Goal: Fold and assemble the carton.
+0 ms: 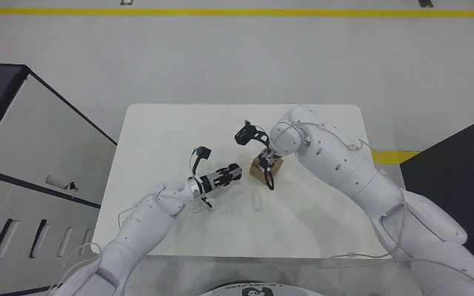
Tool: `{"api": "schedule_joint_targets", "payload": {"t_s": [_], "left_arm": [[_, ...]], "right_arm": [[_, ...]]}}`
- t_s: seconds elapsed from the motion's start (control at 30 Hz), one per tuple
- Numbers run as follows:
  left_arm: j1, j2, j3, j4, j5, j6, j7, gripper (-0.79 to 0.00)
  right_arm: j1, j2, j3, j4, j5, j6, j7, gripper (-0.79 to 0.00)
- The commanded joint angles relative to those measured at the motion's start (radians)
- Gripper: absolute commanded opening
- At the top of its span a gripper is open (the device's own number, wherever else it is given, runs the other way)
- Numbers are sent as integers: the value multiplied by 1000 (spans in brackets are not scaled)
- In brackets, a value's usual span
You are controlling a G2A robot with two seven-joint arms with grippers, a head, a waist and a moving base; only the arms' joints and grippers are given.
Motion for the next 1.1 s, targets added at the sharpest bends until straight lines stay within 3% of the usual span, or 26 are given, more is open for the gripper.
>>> {"api": "schedule_joint_targets", "payload": {"t_s": [0.0,0.23,0.33,0.43,0.63,0.8,1.07], "left_arm": [[0,0,0,0,0,0,0,-785],[0,0,0,0,0,0,0,-785],[0,0,0,0,0,0,0,-785],[0,0,0,0,0,0,0,-785],[0,0,0,0,0,0,0,-785],[0,0,0,0,0,0,0,-785],[0,0,0,0,0,0,0,-785]], "right_arm": [[1,-2,-1,6,2,-2,-1,-656],[2,-10,-4,23,3,-3,-8,-600],[3,-13,-4,27,3,-4,-8,-634],[2,-15,-3,32,2,-4,-8,-754],[3,-17,3,25,1,-4,-10,-733],[-2,-17,10,27,7,-8,-7,-785],[-2,-25,10,58,25,-17,-8,-785]]}}
